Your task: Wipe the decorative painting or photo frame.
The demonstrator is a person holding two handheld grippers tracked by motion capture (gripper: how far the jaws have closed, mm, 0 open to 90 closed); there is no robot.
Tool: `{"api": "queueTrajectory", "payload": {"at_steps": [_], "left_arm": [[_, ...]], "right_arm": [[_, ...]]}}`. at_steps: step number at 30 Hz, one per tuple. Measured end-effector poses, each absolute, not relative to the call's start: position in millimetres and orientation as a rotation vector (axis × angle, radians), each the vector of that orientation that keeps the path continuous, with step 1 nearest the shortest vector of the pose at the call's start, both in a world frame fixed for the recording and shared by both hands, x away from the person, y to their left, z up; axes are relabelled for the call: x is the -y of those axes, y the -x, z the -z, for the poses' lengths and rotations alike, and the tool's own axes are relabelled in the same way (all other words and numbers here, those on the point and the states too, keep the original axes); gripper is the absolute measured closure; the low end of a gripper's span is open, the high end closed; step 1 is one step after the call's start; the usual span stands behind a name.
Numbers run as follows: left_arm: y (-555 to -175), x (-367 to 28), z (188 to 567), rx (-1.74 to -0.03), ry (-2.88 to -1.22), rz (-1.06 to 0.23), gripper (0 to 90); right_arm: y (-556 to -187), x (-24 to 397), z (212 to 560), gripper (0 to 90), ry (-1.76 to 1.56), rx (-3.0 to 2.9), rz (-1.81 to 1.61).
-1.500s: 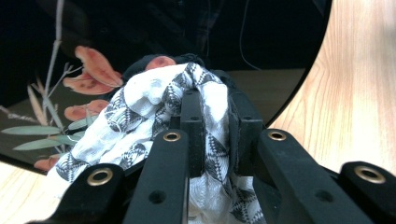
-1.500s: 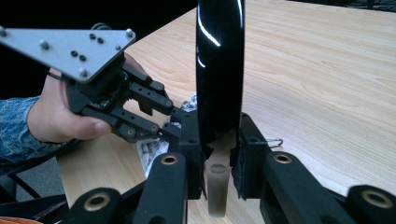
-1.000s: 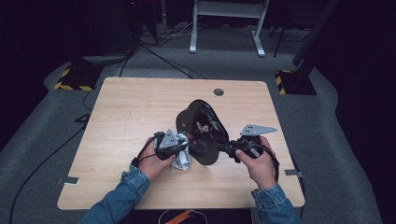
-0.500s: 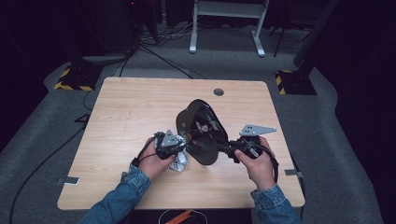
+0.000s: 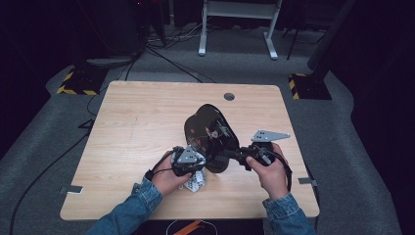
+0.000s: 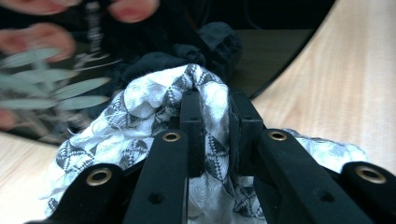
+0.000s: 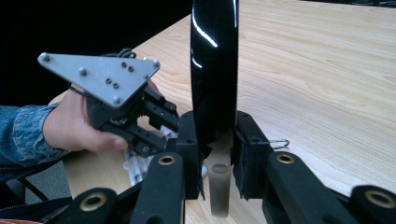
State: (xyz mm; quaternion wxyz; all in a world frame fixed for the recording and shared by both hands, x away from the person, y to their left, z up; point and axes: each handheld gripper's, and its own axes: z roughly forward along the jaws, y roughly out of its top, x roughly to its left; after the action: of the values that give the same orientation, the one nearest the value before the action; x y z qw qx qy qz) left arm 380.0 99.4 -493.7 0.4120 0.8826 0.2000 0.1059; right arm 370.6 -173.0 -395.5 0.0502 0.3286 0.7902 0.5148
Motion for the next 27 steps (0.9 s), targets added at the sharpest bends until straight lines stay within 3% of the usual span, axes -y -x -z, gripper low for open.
{"api": "queueTrajectory", "payload": {"at_steps": [18,27], "left_arm": [[-400,-123,493,-0.66,-2.22,-0.384,79.2],[-405,-148,473,-0.718,-2.082,-0.391,79.5]], "right_arm": [[-371,176,396,75.6,-0.99,-2.422,-1.571],[-369,173,394,78.4,-0.988,-2.378,-1.526]]}}
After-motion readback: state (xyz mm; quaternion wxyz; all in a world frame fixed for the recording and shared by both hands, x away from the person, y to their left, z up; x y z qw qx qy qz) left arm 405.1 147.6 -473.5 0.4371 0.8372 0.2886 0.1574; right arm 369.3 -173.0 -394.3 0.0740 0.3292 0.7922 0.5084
